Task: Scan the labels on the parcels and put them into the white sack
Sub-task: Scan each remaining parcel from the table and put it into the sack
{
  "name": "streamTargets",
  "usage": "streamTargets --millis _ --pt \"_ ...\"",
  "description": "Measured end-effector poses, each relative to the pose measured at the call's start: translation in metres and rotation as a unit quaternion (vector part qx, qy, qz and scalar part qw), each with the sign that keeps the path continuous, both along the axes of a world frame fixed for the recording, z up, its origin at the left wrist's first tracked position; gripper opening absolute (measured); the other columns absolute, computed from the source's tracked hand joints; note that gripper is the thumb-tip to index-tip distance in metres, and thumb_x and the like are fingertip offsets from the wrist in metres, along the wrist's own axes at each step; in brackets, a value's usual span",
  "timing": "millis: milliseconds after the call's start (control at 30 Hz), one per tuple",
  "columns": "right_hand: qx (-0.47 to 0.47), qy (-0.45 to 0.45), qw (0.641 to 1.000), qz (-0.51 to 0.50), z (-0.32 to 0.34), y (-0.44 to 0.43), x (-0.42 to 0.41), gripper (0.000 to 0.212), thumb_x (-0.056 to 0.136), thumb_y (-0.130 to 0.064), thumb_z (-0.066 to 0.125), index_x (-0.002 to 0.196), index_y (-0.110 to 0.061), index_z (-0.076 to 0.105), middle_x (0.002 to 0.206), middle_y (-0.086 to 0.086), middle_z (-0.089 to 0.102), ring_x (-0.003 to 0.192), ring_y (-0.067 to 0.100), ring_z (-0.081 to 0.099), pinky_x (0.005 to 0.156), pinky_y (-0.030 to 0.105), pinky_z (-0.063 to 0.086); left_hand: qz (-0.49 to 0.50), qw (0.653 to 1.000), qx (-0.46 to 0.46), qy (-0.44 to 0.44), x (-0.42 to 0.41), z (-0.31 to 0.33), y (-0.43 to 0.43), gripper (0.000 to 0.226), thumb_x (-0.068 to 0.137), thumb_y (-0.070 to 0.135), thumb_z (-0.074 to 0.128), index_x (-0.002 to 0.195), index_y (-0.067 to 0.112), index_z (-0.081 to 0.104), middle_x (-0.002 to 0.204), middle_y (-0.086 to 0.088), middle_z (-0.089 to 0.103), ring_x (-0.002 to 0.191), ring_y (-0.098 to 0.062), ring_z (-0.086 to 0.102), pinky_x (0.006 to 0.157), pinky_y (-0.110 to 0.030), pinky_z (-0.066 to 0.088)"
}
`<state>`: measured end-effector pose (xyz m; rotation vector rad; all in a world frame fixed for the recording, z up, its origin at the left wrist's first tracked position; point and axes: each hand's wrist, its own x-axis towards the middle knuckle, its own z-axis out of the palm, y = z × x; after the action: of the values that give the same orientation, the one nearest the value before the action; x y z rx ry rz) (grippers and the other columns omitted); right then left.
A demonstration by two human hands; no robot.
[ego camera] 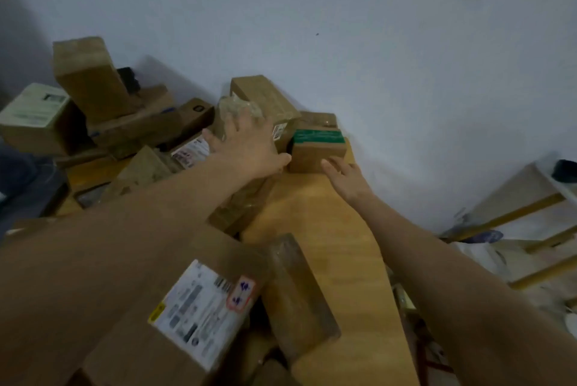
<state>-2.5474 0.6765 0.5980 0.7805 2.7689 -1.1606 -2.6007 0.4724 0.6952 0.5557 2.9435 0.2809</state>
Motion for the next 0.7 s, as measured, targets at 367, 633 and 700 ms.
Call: streamTargets --millis 367,633,700 --pt "0.171 -0.036 0.984 0.028 -0.019 0.071 -0.159 0.056 0.098 -0.054 0.032 0.151 -0.037 0.02 0.161 0.005 0.012 0.147 0.033 0.007 0.114 0.054 0.016 -0.049 0.994 -0.087 0.047 -0.14 -0.024 0.081 0.081 0.087 0.073 0.035 0.152 0.035 0.007 0.162 -0.006 0.003 0.147 -0.034 -0.003 0.105 -0.071 -0.008" --pt "0.206 -0.081 0.972 0.083 -0.038 0.078 -0.217 0.052 0.104 -0.041 0.022 0.154 -0.036 0.007 0.163 0.0 -0.008 0.148 0.033 -0.01 0.113 0.062 0.002 -0.091 0.987 -0.121 0.057 -0.18 -0.05 0.107 0.077 0.079 0.086 0.015 0.144 0.056 -0.012 0.162 -0.01 -0.004 0.145 -0.04 -0.011 0.1 -0.075 -0.012" --pt "0.214 -0.087 0.968 0.093 -0.04 0.079 -0.225 0.053 0.104 -0.044 0.02 0.154 -0.036 0.005 0.163 -0.001 -0.009 0.148 0.032 -0.008 0.113 0.062 0.004 -0.08 0.986 -0.13 0.061 -0.183 -0.052 0.111 0.079 0.08 0.085 0.011 0.149 0.048 0.01 0.161 -0.009 0.003 0.146 -0.041 -0.003 0.099 -0.076 -0.011"
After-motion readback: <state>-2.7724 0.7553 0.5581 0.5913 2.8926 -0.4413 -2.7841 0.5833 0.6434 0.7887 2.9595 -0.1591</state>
